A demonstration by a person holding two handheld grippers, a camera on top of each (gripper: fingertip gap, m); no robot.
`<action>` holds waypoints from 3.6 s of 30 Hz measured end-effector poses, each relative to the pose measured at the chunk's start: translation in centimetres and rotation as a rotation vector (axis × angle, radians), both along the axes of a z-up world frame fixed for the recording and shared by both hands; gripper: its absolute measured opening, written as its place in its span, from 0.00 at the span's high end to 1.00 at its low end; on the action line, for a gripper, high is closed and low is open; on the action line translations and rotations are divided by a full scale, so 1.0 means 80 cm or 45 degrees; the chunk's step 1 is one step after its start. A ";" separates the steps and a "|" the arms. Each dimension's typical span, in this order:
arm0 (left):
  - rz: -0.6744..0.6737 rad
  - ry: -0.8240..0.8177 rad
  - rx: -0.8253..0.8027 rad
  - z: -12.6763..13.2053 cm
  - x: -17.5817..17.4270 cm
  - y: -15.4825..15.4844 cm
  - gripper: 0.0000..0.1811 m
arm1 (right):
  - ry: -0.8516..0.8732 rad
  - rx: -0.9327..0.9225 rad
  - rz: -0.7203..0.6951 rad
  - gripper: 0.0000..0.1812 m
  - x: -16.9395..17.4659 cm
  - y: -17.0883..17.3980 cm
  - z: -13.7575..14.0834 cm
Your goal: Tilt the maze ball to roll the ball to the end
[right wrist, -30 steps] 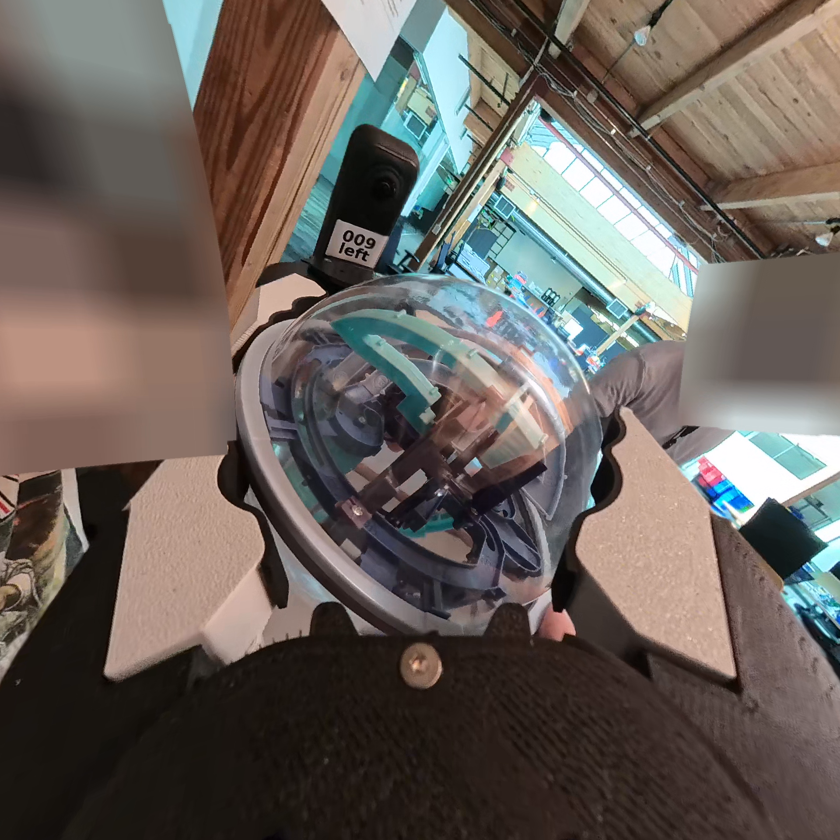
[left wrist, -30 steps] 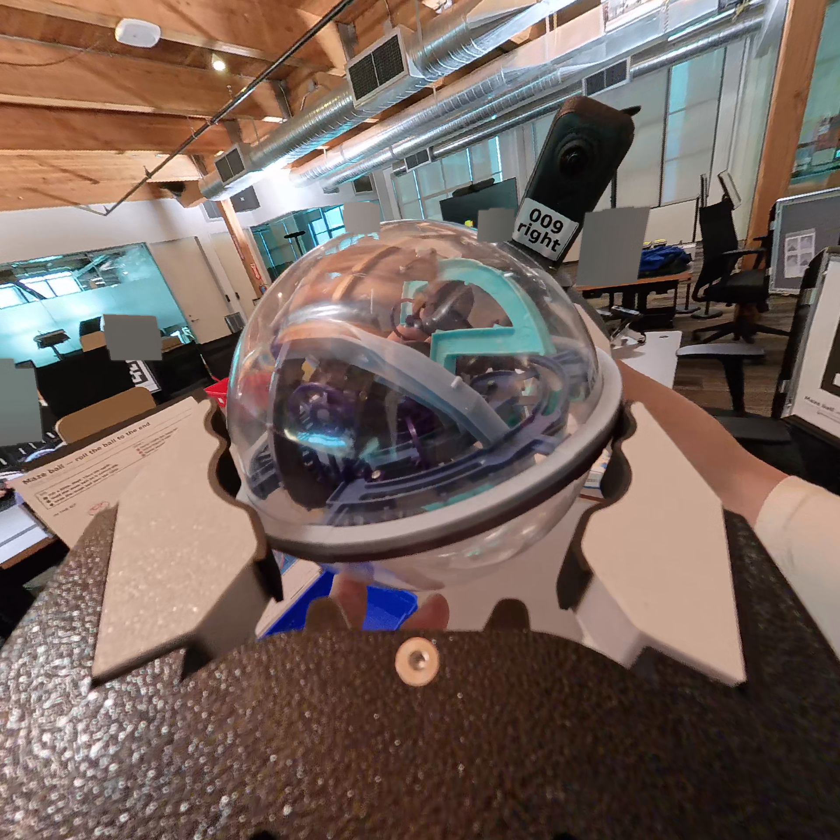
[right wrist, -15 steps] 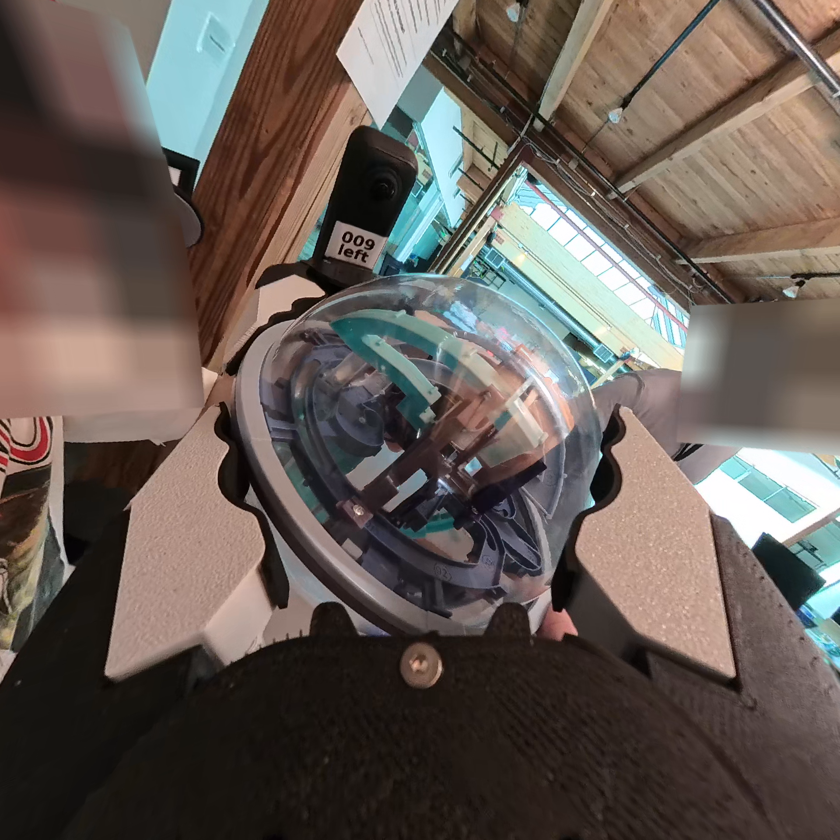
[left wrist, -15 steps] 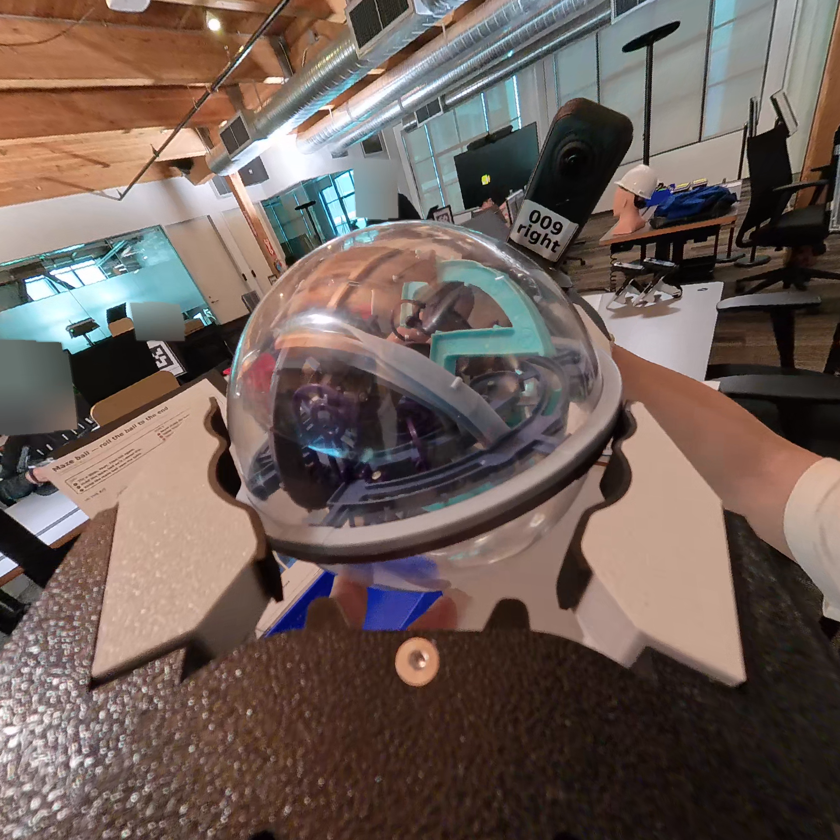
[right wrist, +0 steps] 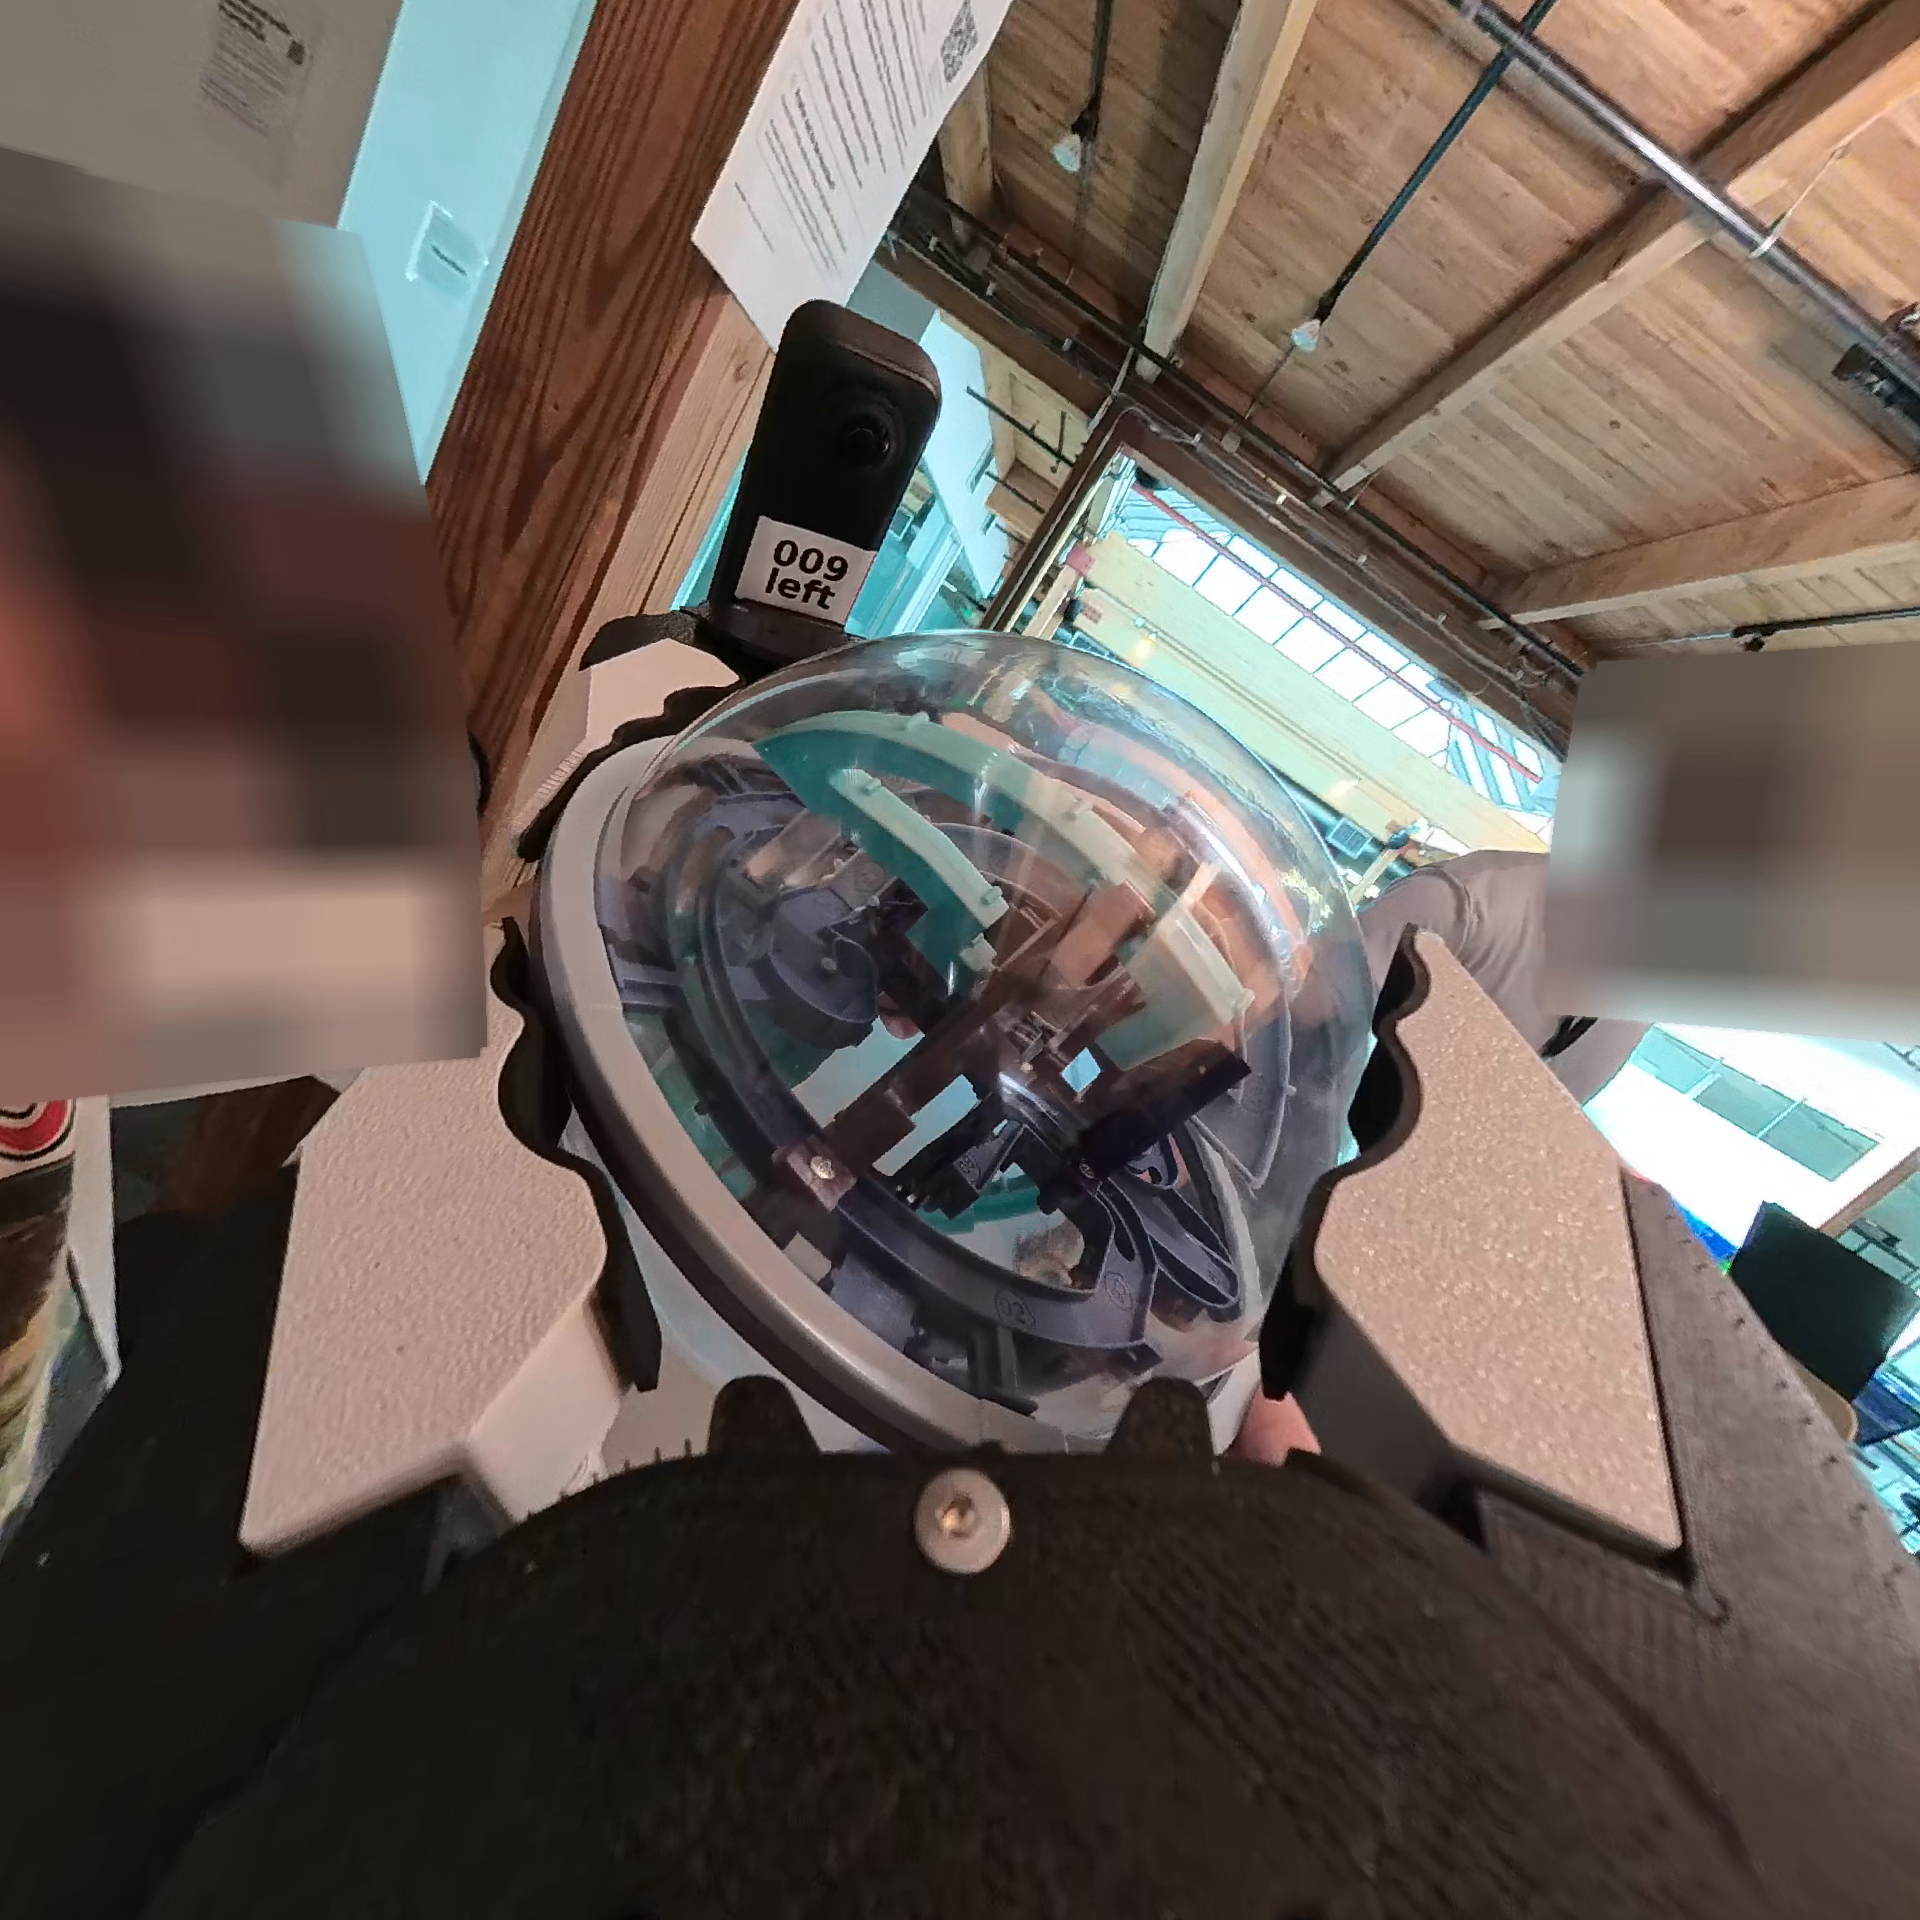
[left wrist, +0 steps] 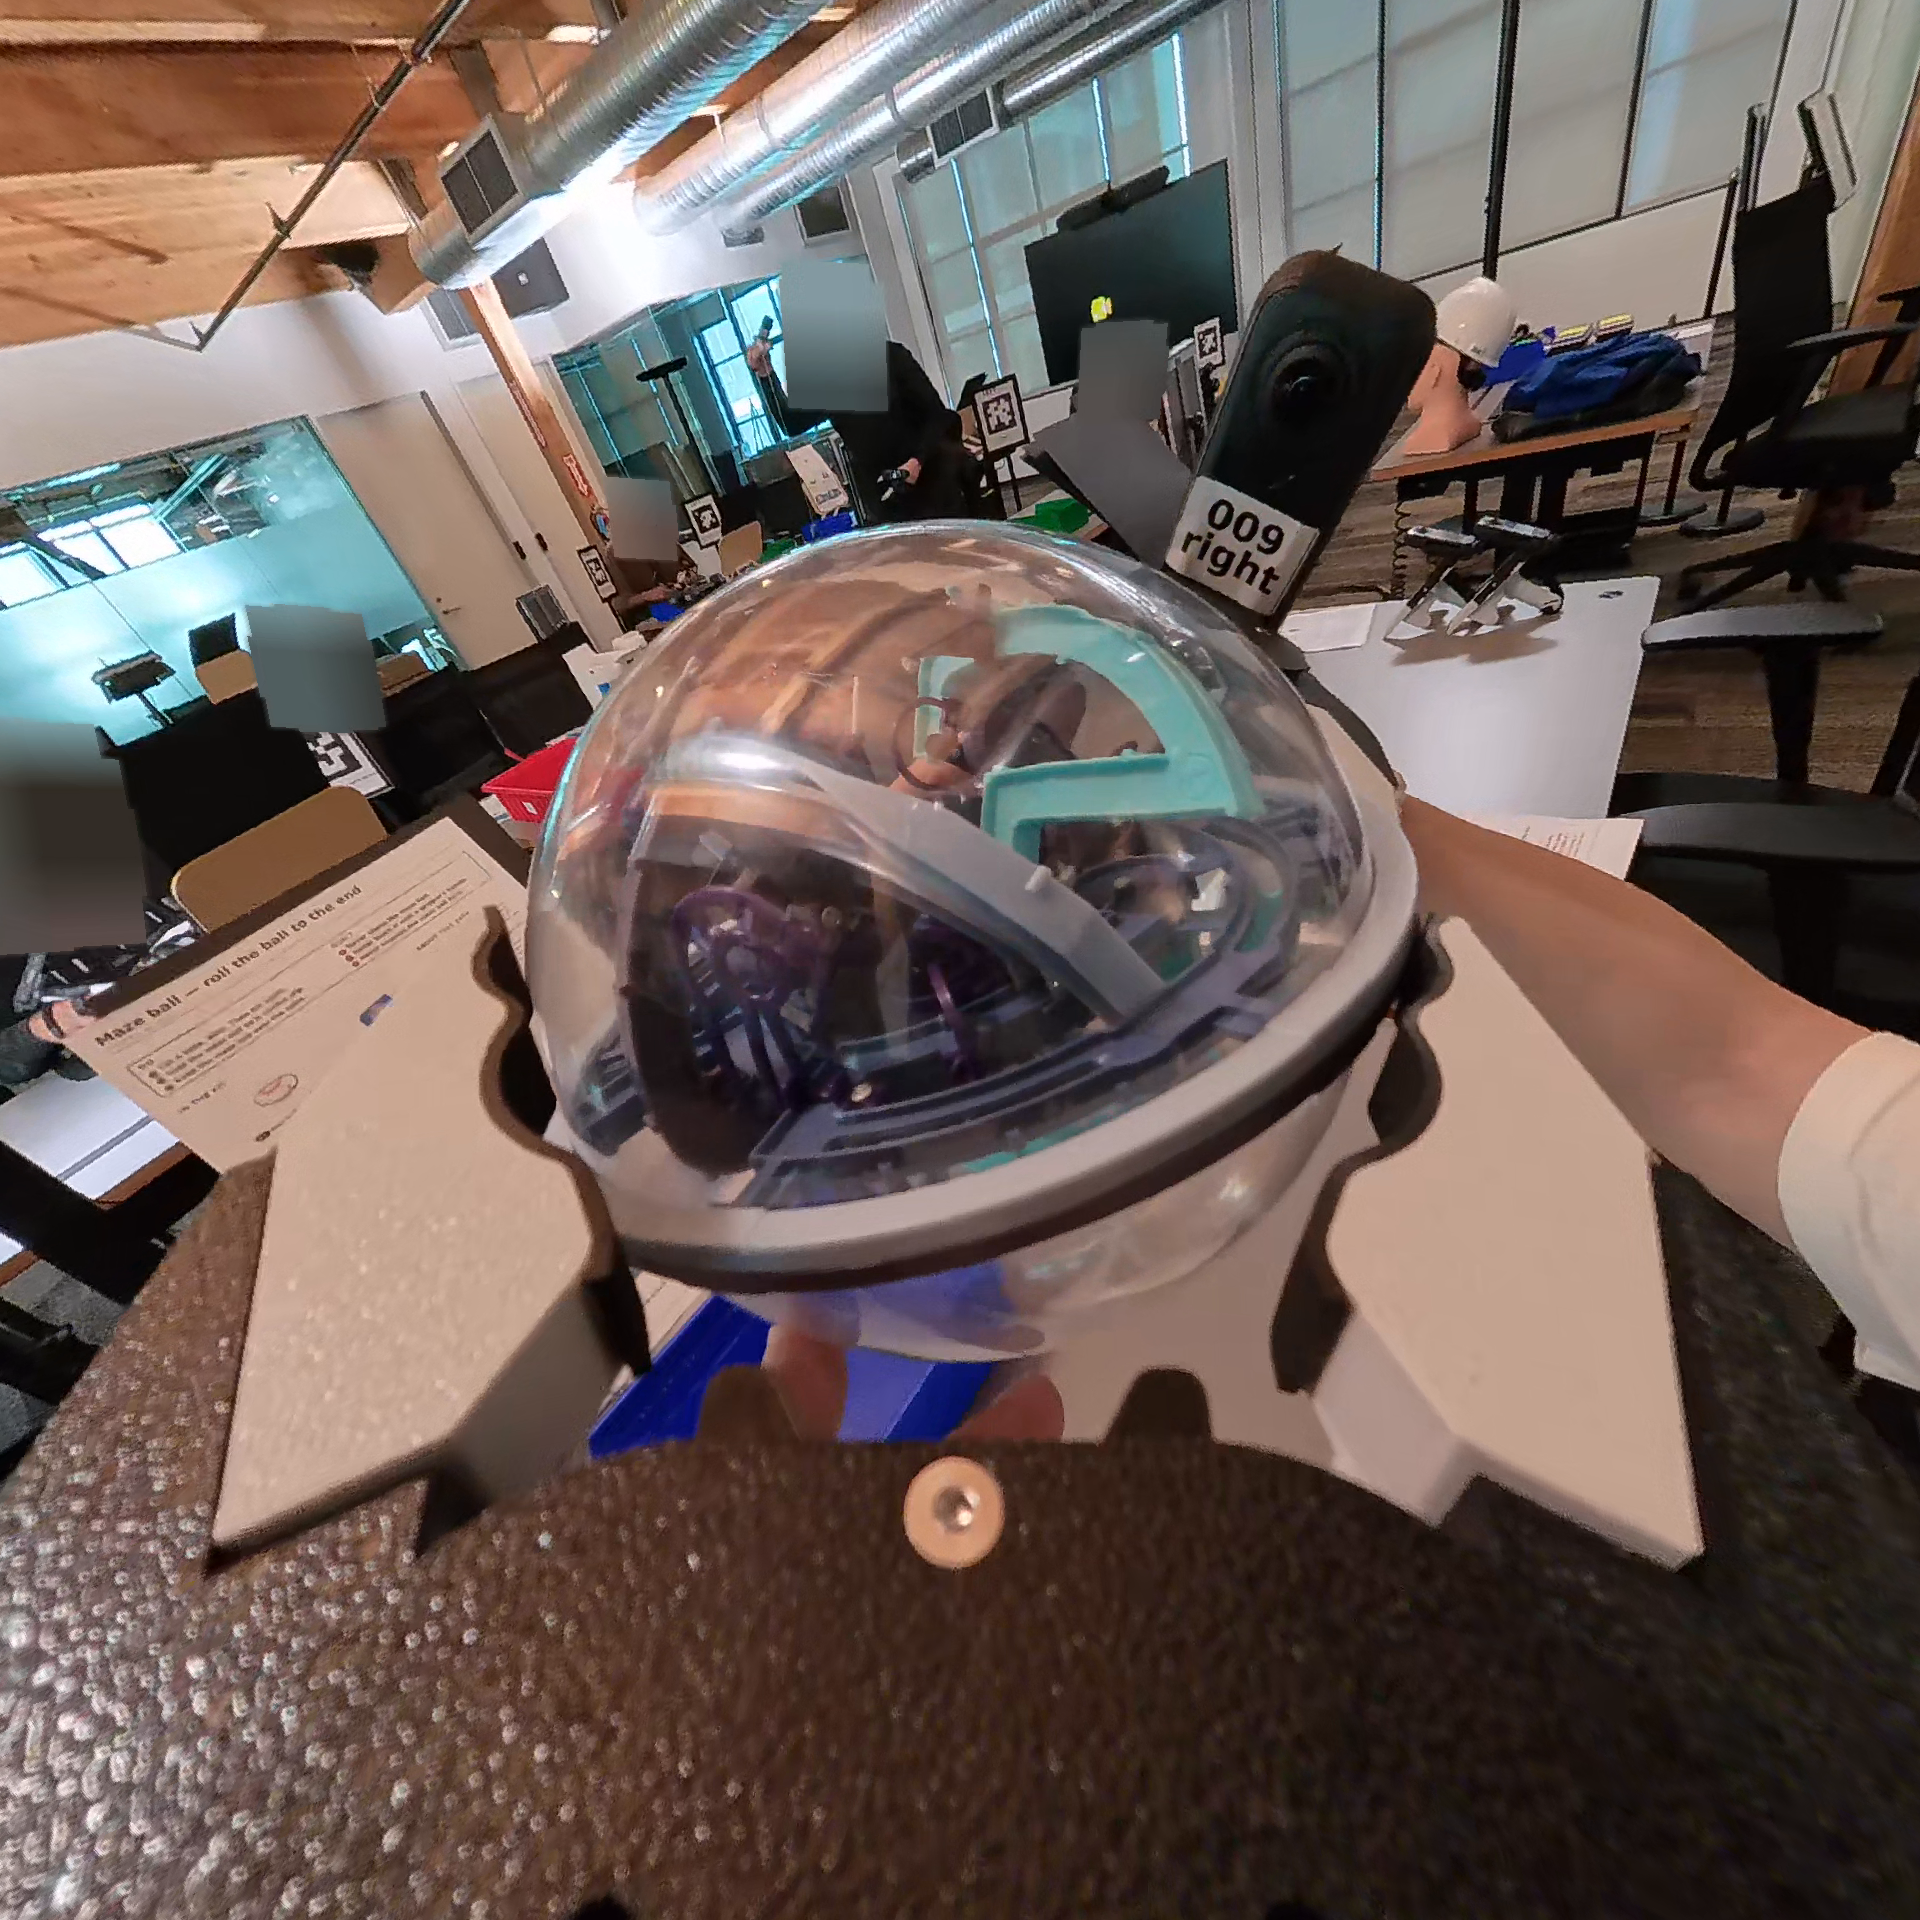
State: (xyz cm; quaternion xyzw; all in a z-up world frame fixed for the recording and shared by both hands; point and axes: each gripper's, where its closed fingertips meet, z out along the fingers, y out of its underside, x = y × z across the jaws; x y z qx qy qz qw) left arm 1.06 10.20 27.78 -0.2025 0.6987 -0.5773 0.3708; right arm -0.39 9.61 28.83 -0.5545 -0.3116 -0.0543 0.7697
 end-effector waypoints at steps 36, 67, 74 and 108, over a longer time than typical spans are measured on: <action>0.062 -0.184 0.229 -0.019 -0.036 -0.026 0.15 | -0.087 0.252 0.068 0.16 -0.034 -0.028 -0.023; -0.205 -0.588 0.107 -0.021 -0.058 -0.028 0.20 | -0.161 0.334 -0.033 0.17 -0.050 -0.031 -0.029; -0.268 -0.636 0.130 -0.022 -0.064 -0.028 0.22 | -0.127 0.282 -0.011 0.19 -0.055 -0.022 -0.032; -0.530 -1.072 0.038 -0.039 -0.130 -0.015 0.25 | 0.008 0.407 0.098 0.15 -0.063 -0.025 -0.018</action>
